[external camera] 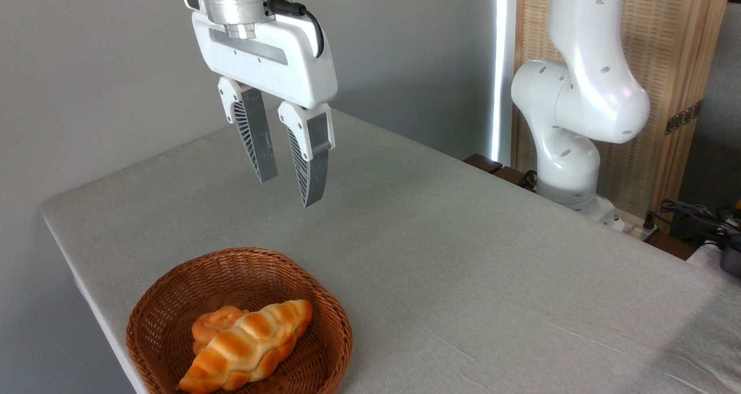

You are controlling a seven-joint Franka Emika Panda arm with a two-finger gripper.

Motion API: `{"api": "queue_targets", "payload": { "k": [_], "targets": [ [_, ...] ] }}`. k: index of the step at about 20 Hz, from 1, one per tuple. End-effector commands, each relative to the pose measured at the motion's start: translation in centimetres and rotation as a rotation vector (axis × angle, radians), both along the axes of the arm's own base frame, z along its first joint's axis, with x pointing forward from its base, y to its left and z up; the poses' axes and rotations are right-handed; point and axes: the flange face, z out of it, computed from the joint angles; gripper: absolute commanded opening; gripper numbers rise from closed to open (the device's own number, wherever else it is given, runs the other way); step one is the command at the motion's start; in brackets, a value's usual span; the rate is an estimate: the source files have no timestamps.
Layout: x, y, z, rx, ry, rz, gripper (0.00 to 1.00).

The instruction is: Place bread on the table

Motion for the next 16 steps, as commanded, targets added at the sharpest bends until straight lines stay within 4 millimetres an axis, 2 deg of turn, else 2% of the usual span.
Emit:
{"api": "queue_targets", "payload": {
  "k": [1, 16],
  "targets": [
    [0.74, 0.6, 0.14, -0.018, -0.038, -0.016, 1.0],
    [1.21, 0.74, -0.17, -0.012, -0.073, -0.03, 1.0]
  ]
}}
